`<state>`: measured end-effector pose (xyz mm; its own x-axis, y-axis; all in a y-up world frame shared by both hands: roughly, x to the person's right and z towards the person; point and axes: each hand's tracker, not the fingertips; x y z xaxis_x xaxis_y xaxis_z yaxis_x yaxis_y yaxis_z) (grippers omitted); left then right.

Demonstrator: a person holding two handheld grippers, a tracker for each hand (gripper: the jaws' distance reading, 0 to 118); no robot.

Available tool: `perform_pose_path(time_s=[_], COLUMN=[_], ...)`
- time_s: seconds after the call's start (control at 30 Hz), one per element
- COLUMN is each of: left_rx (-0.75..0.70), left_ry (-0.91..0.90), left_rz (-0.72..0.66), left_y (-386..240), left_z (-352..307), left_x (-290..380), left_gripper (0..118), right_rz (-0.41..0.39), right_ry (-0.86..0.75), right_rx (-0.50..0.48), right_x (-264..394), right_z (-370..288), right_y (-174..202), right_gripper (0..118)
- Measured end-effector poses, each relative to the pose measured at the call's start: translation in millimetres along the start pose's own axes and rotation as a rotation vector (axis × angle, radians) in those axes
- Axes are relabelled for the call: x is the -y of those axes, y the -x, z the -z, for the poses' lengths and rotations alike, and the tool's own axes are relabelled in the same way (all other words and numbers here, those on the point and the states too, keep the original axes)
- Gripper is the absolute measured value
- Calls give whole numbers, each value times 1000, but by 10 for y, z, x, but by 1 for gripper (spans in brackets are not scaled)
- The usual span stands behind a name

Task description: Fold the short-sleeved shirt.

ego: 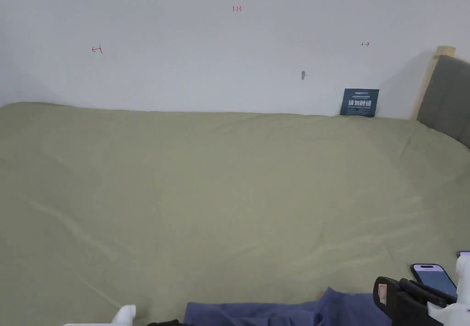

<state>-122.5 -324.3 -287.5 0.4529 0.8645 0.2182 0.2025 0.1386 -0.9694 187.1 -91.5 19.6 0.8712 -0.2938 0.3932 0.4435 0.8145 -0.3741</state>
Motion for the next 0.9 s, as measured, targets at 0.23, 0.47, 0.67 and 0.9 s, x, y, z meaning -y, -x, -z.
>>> perform_pose_path(time_s=[0.23,0.47,0.67,0.9], left_rx=[119,12,-22,-217], left_ry=[-17,-72,-205,-338], left_rz=[30,-29,66,176], left_y=[-17,124,-158,-413], left_z=[190,110,-55,-961], left_x=[131,107,41,-349], left_gripper=[111,11,11,11], right_rz=[16,28,14,-6], right_ry=[-8,22,45,47], right_rx=[7,-4,-5,-18], right_x=[4,73,87,56], right_z=[-15,62,124,179], right_y=[-49,-39,18,80], right_gripper=[1,1,1,1])
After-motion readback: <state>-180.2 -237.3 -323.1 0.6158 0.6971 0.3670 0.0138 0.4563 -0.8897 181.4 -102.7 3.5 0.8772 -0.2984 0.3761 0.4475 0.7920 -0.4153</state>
